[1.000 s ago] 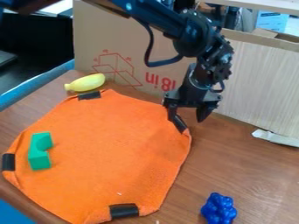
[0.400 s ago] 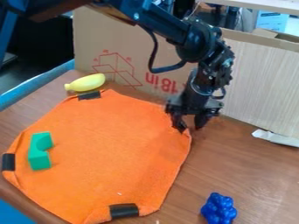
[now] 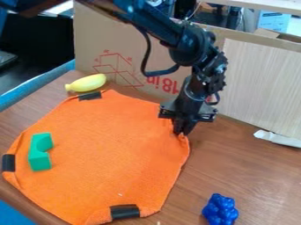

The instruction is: Folds the cloth from the bottom right to the top leftt

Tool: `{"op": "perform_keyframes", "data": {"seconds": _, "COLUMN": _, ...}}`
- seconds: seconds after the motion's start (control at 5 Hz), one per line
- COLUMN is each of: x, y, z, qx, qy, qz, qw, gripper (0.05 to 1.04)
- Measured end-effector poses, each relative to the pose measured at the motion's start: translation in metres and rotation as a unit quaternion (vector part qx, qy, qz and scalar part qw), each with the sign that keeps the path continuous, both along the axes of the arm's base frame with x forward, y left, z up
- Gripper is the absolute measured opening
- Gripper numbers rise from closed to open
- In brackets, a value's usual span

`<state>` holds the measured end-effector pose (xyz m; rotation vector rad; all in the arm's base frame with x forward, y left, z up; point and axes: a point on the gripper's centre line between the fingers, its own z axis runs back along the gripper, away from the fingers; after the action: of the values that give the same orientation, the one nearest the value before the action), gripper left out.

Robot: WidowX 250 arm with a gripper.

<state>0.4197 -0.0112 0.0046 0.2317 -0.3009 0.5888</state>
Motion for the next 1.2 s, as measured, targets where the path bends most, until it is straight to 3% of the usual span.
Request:
{"op": "perform_keyframes", "data": {"seconds": 0.2, "x": -0.013, "y": 0.003, "z": 0.013, "qx": -0.005, "qy": -0.008, "qz": -0.007, "qw": 0.9999, "gripper": 0.066}}
{"op": "perform_keyframes", "data": {"seconds": 0.6, "x": -0.043, "y": 0.028, "z": 0.076, "qx": -0.055, "qy": -0.06, "qz": 0.014, "qw": 0.9966, "gripper": 0.055}}
{"op": "perform_keyframes", "data": {"seconds": 0.8, "x": -0.067, "y": 0.059, "z": 0.097, "qx": -0.092, "qy": -0.078, "qz": 0.043, "qw": 0.9918, "gripper": 0.055}}
{"op": "perform_keyframes", "data": {"seconds": 1.2, "x": -0.123, "y": 0.108, "z": 0.101, "qx": -0.12, "qy": -0.073, "qz": 0.057, "qw": 0.9884, "gripper": 0.055}}
